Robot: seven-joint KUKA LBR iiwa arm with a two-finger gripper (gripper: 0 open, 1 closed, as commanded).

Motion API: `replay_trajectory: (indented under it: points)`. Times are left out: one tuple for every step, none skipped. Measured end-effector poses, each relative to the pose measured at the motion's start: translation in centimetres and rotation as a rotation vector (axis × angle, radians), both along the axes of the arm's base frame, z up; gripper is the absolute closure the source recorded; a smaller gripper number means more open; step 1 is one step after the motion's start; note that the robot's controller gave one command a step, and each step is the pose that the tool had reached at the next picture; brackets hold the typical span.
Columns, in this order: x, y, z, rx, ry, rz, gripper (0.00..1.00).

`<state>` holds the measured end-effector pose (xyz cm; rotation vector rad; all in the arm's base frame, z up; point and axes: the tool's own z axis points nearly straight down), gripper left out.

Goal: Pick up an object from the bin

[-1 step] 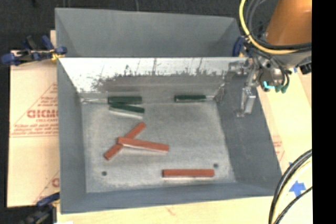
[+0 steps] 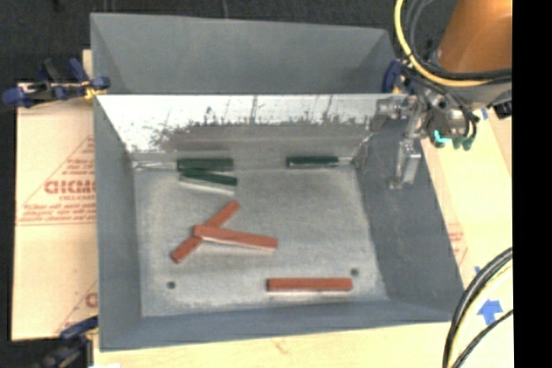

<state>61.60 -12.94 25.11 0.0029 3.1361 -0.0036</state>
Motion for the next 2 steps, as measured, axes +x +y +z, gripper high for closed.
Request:
replay_trajectory:
  points:
    - [2.1, 2.5, -4.5, -0.002, -0.008, 0.053, 0.0]
    - [3.0, 8.0, -8.0, 0.002, 0.003, 0.06, 0.0]
